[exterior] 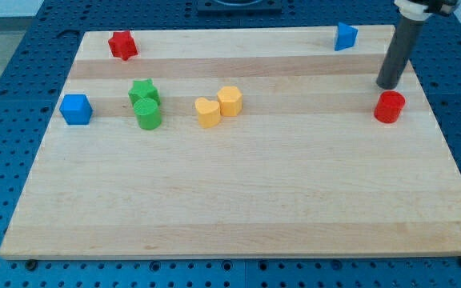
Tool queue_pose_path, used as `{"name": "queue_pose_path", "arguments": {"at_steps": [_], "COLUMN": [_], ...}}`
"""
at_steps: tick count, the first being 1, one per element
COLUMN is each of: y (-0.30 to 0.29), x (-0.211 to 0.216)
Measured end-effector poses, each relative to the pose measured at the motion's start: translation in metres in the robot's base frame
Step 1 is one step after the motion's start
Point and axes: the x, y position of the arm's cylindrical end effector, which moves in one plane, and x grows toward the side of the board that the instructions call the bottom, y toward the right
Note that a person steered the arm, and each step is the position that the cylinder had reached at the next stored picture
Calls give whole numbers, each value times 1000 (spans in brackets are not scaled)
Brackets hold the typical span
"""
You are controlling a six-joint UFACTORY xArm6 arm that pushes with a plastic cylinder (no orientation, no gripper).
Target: Move the red circle slightly up
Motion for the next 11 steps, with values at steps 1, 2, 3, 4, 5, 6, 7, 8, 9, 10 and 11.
{"name": "queue_pose_path", "arguments": {"at_steps": [1,2,3,4,5,6,7,8,9,10,11], "y": [10,16,23,27,27,24,14,6,-7,-7,-8], "x": [5,12,20,35,63,84,92,92,92,92,92]}}
